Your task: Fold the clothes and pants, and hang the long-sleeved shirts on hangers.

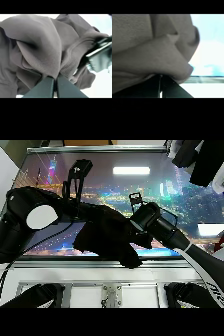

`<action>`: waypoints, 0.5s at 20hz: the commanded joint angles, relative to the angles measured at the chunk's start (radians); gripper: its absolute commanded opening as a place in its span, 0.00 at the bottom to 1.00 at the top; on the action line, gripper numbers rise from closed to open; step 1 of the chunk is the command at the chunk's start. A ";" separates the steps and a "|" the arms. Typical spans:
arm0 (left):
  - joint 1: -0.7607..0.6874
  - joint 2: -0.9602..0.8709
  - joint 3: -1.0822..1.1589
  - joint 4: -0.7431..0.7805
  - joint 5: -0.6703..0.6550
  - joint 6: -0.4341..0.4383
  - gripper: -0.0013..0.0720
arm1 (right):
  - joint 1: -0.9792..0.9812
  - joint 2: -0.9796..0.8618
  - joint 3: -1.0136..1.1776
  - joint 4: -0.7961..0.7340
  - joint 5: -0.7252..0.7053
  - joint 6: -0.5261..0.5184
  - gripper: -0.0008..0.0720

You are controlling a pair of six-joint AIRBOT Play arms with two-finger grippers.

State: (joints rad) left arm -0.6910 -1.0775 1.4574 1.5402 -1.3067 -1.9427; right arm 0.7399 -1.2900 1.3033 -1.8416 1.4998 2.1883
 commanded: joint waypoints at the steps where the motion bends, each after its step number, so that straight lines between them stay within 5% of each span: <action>1: 0.045 0.026 0.029 -0.037 0.025 0.039 0.04 | -0.058 0.043 0.127 -0.020 0.101 -0.189 0.04; 5: 0.132 -0.088 0.332 -0.217 -0.006 0.169 0.04 | -0.183 0.009 0.583 -0.018 0.327 -0.353 0.04; 10: 0.190 -0.244 0.607 -0.233 -0.274 0.221 0.04 | -0.198 0.060 0.752 0.037 0.343 -0.317 0.04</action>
State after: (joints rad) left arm -0.5358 -1.2510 1.9404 1.3411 -1.4212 -1.7672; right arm 0.5579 -1.2606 1.9770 -1.8496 1.8034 1.8732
